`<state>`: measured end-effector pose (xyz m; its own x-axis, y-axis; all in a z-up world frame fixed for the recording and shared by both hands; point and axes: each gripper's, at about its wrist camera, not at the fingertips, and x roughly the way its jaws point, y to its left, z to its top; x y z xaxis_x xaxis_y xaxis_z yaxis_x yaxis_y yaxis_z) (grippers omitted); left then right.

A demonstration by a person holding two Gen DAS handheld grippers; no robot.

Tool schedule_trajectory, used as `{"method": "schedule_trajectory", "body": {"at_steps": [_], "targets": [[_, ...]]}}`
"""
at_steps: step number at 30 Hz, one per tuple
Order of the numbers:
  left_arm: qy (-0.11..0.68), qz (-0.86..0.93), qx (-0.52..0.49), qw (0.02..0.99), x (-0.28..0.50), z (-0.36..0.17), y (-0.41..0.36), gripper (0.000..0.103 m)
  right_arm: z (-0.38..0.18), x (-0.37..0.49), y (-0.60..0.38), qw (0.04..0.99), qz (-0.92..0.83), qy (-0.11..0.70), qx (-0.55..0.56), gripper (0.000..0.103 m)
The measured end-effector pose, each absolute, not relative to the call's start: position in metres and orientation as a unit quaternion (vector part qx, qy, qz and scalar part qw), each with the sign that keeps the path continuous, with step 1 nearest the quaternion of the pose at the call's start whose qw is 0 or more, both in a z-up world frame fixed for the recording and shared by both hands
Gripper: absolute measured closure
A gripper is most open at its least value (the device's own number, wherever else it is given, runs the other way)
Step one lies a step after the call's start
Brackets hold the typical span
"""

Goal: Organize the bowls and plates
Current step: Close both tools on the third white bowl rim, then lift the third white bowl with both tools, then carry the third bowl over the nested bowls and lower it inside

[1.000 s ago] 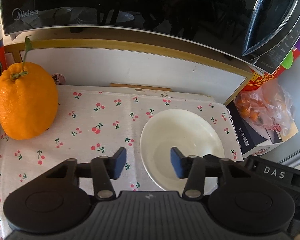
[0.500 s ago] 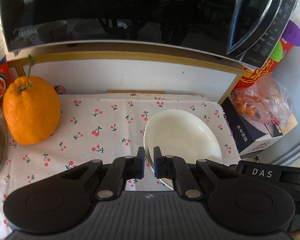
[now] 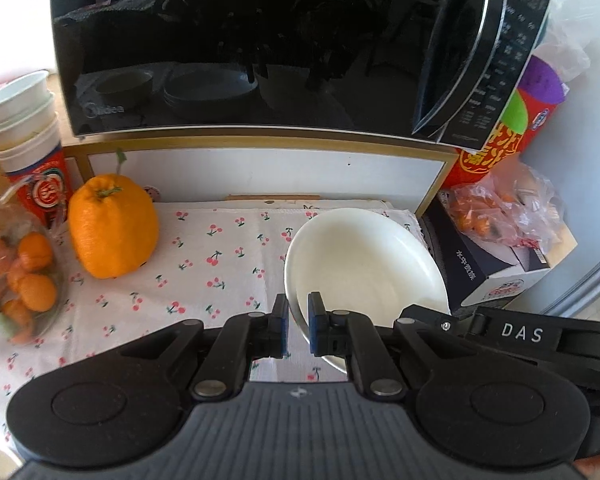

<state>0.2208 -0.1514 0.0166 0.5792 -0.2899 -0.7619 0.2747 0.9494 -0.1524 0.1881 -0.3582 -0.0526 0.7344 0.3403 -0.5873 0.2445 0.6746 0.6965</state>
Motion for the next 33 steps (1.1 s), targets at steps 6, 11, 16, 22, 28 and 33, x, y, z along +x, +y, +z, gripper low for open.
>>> {"method": "schedule_trajectory", "body": {"at_steps": [6,11,16,22,28,33], "targets": [[0.432,-0.161,-0.031,0.887,0.197,0.019,-0.129,0.094,-0.029,0.167,-0.339,0.857,0.032,0.372,0.356,0.092],[0.433,-0.164,-0.05,0.885,0.178,0.02,-0.106,0.093,-0.016,0.149,-0.32,0.862,0.035,0.381,0.332,0.091],[0.429,-0.173,-0.058,0.885,0.156,0.028,-0.085,0.093,-0.015,0.136,-0.303,0.855,0.038,0.395,0.333,0.091],[0.418,-0.173,-0.063,0.89,0.133,0.03,-0.063,0.093,-0.014,0.116,-0.281,0.851,0.047,0.401,0.337,0.091],[0.406,-0.176,-0.079,0.893,0.111,0.026,-0.036,0.093,-0.01,0.096,-0.255,0.856,0.061,0.402,0.319,0.091],[0.393,-0.176,-0.089,0.898,0.095,0.021,-0.01,0.093,-0.014,0.083,-0.233,0.858,0.085,0.403,0.307,0.091]]}}
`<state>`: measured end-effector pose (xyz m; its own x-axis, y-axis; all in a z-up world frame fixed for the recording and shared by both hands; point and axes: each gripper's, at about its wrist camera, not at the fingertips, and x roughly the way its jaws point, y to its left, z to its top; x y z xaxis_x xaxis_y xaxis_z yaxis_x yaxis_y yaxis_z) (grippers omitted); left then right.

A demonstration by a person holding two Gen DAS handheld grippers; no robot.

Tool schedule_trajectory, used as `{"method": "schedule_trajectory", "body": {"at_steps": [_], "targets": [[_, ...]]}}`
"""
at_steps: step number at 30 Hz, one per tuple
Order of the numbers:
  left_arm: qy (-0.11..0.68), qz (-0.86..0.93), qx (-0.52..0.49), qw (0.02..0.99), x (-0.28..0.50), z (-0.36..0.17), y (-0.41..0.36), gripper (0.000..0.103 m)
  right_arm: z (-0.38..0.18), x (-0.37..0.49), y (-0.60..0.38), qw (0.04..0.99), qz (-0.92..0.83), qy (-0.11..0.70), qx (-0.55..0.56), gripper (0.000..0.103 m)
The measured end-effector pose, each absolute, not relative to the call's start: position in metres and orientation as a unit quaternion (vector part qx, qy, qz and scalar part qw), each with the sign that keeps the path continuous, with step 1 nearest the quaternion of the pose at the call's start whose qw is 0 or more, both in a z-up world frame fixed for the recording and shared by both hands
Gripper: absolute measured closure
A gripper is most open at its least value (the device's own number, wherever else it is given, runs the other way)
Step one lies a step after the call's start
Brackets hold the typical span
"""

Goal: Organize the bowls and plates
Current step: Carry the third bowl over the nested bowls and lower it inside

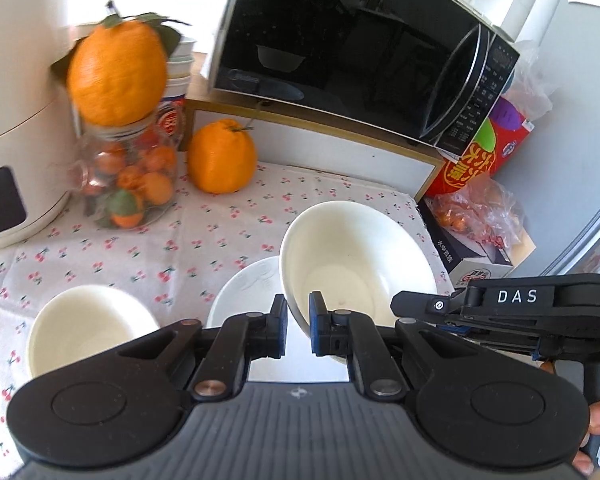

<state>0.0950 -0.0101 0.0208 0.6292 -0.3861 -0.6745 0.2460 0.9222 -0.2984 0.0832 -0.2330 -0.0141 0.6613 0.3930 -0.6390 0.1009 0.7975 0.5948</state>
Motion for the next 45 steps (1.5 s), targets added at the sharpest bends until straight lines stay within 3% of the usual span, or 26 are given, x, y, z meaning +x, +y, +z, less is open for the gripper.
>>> {"method": "schedule_trajectory", "body": {"at_steps": [12,45], "targets": [[0.389,-0.181,-0.142,0.892,0.085,0.0,0.042,0.093,-0.033,0.075,-0.184,0.856,0.114,0.42,0.278,0.089],[0.409,-0.1,-0.09,0.902,0.071,-0.01,0.119,0.091,-0.037,0.092,-0.071,0.859,0.18,0.435,0.202,0.088]]}}
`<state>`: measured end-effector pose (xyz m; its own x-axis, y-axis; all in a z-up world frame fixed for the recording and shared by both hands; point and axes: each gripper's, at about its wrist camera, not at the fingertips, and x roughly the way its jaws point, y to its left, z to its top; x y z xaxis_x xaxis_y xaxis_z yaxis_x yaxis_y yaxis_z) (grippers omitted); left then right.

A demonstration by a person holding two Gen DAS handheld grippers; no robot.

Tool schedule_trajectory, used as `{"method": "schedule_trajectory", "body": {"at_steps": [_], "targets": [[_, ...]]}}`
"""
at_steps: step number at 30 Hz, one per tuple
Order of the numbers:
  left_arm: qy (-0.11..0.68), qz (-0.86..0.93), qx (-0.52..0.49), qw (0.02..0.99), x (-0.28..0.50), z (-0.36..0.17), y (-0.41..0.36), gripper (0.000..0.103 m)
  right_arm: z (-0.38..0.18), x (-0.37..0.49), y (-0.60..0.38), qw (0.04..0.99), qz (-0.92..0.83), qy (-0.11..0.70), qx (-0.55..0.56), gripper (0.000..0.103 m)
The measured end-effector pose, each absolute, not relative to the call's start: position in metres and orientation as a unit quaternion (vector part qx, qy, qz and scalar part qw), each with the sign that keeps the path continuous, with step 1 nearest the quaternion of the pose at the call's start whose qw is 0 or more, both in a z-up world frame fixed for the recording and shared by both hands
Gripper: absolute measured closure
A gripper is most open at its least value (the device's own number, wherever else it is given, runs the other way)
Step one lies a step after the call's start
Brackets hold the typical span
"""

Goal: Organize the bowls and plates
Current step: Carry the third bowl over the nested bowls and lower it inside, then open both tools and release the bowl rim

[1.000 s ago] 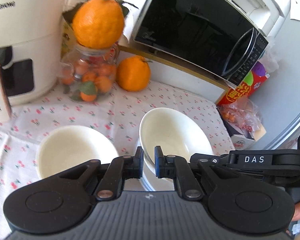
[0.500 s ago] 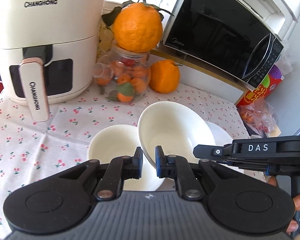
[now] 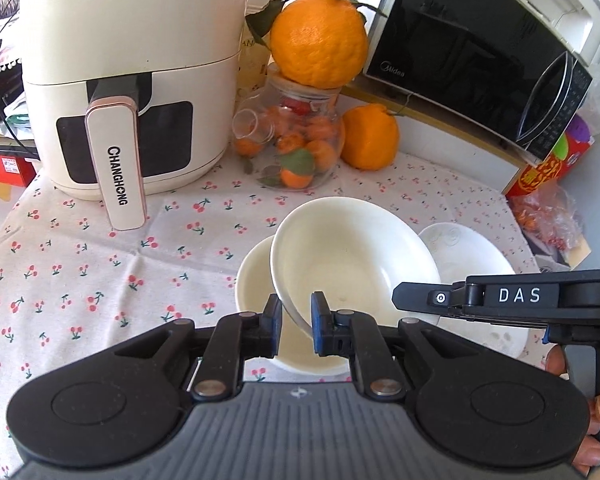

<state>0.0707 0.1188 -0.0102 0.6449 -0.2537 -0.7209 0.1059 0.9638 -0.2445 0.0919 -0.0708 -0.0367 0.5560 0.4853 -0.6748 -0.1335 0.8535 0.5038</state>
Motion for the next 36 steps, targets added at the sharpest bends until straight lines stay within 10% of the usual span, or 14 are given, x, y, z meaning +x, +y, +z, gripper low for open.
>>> {"method": "schedule_trajectory", "body": {"at_steps": [18,27,36], "targets": [[0.413,-0.095,-0.058,0.904,0.0717,-0.0146,0.1187,0.088,-0.0453,0.0902,-0.06,0.862,0.185,0.436,0.179,0.088],[0.411,-0.088,-0.048,0.906,0.072,-0.0167,0.1186,0.071,-0.0422,0.088,-0.0617,0.863,0.19,0.43,0.185,0.068],[0.405,-0.113,-0.014,0.907,0.0713,-0.019,0.1137,0.027,-0.0375,0.0845,-0.0649,0.877,0.194,0.409,0.162,0.038]]}}
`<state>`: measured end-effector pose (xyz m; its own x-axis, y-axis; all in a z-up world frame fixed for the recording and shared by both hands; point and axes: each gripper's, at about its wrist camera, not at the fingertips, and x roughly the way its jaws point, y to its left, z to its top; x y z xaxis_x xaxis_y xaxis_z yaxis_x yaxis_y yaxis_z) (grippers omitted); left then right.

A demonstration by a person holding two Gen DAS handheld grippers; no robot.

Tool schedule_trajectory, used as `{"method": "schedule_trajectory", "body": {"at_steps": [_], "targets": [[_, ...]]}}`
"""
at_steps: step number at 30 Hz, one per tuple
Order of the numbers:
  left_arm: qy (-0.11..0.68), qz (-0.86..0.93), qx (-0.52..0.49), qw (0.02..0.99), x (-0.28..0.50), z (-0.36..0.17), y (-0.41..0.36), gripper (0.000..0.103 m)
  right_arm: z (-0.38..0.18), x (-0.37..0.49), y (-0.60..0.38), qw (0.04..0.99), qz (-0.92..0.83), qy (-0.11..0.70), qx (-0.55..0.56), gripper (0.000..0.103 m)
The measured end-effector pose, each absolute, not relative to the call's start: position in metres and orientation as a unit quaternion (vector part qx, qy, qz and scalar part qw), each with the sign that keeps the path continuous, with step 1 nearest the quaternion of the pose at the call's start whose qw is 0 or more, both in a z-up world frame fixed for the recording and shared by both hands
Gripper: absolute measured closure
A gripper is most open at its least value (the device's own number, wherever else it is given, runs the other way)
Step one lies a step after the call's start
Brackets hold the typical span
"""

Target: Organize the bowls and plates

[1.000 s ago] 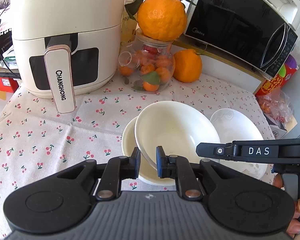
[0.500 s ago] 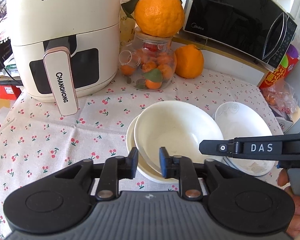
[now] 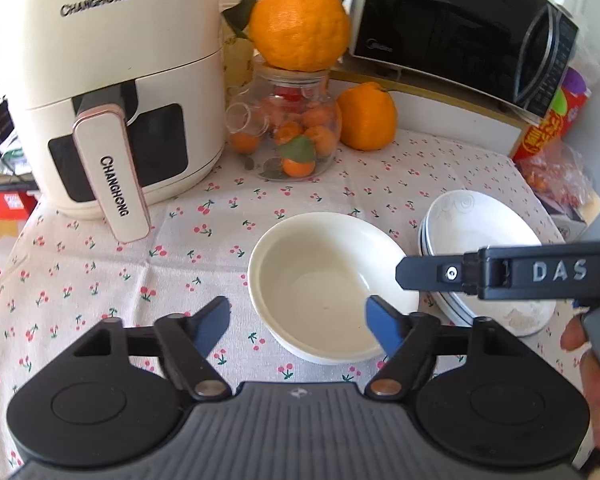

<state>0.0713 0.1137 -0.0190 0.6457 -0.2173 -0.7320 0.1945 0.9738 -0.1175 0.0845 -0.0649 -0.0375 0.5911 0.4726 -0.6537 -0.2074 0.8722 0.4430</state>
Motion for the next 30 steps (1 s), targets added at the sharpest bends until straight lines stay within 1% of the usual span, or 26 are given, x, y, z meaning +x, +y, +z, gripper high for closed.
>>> {"method": "schedule_trajectory", "body": {"at_steps": [1,2,4,5,8,14,22,30], "targets": [[0.404,-0.121,-0.011,0.906,0.071,-0.02,0.113,0.021,-0.037,0.084,-0.066,0.878,0.196,0.405,0.163,0.035],[0.403,-0.128,-0.01,0.906,0.071,-0.02,0.114,0.015,-0.037,0.084,-0.067,0.879,0.2,0.401,0.163,0.034],[0.399,-0.141,-0.007,0.906,0.068,-0.022,0.113,0.007,-0.036,0.084,-0.07,0.882,0.205,0.393,0.161,0.031],[0.397,-0.147,-0.006,0.906,0.067,-0.023,0.113,0.004,-0.037,0.084,-0.071,0.883,0.209,0.389,0.161,0.03],[0.386,-0.162,-0.001,0.908,0.062,-0.025,0.113,0.001,-0.039,0.085,-0.075,0.887,0.225,0.371,0.16,0.03],[0.367,-0.187,0.012,0.911,0.055,-0.032,0.113,0.0,-0.042,0.093,-0.079,0.89,0.249,0.344,0.166,0.03],[0.376,-0.201,0.039,0.904,0.056,-0.045,0.108,0.0,-0.049,0.106,-0.072,0.876,0.275,0.348,0.19,0.031],[0.38,-0.208,0.061,0.899,0.06,-0.053,0.1,0.0,-0.057,0.115,-0.064,0.875,0.253,0.368,0.189,0.042]]}}
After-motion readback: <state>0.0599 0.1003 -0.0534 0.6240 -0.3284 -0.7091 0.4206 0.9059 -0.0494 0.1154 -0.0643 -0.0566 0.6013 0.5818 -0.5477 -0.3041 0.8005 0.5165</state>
